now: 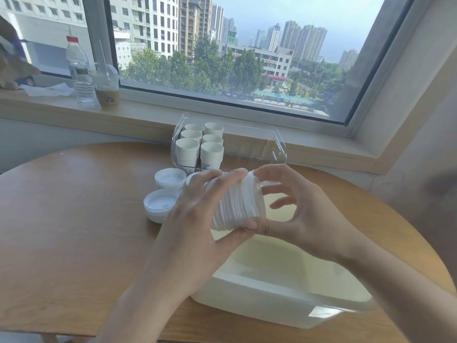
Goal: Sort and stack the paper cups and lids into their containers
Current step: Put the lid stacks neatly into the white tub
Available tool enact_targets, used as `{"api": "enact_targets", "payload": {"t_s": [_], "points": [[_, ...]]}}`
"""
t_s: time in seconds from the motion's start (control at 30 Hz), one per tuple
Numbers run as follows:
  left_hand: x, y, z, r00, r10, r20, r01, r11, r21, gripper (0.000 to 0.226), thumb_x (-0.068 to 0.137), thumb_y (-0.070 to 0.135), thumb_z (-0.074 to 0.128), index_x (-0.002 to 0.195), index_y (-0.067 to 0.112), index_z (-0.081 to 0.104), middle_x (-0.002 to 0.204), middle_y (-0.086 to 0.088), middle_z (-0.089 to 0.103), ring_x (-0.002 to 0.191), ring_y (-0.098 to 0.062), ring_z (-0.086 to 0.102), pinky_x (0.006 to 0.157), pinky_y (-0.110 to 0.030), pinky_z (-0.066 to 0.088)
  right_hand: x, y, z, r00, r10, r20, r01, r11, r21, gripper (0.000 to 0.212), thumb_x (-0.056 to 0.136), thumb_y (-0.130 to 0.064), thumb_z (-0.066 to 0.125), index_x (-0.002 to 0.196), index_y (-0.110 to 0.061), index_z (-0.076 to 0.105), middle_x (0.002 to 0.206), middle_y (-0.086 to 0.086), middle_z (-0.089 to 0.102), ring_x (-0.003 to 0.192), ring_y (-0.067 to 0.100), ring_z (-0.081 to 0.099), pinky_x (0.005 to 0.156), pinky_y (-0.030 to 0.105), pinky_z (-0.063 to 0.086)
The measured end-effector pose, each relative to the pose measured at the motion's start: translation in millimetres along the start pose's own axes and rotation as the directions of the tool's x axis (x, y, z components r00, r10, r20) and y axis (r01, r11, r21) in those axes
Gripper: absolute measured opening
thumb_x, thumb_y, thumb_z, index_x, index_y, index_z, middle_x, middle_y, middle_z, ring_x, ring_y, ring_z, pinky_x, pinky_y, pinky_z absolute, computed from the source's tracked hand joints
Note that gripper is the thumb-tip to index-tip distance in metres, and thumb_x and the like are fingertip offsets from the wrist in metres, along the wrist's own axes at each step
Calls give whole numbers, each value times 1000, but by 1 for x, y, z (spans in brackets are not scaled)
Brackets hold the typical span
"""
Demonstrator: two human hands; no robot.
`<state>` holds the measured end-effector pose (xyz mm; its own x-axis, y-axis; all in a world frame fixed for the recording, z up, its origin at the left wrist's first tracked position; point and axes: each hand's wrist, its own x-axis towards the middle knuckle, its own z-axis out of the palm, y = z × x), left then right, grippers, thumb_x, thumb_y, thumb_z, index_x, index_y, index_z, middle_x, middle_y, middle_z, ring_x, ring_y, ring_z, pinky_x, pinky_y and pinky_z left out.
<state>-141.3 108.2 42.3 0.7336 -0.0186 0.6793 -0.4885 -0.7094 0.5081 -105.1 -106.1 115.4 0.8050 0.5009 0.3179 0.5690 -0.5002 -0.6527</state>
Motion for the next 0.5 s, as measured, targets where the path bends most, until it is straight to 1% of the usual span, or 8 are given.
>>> {"api": "enact_targets", "payload": {"t_s": [0.07,0.13,0.27,0.4,0.5], "points": [[0,0,0,1000,7,4,-7,1000,0,74,83,71,67,151,57,41,147,24,45,139,-1,45,100,-16,39,-1,-1,-1,1000,2,-1,-2,1000,5,92,61,-62,89,141,-39,50,133,-25,63,120,1,64,91,29,56],[1,-1,0,1000,11,10,-11,1000,3,75,82,71,68,151,58,40,148,23,44,140,-2,45,101,-17,39,-1,-2,-1,1000,-3,0,3,1000,4,98,60,-61,90,145,-39,48,134,-25,63,121,1,63,92,30,56],[0,-1,0,1000,20,11,-20,1000,11,76,81,71,68,151,59,39,150,22,43,141,-2,44,100,-19,39,-1,-4,0,999,-35,8,35,999,2,89,61,-58,92,140,-41,53,134,-26,63,121,2,64,94,34,57],[-1,-2,0,1000,25,16,-25,1000,10,80,80,67,71,152,60,38,151,21,43,141,-4,44,101,-24,42,-1,-6,3,998,-69,0,69,997,-23,88,62,-58,93,138,-42,54,134,-27,63,121,2,64,92,29,56],[-1,-2,-1,999,31,13,-31,1000,3,81,80,62,73,153,59,38,151,20,43,141,-3,43,102,-21,40,0,-6,5,997,-79,-18,78,996,-31,88,61,-59,93,138,-42,54,134,-27,63,120,2,64,90,27,56]]}}
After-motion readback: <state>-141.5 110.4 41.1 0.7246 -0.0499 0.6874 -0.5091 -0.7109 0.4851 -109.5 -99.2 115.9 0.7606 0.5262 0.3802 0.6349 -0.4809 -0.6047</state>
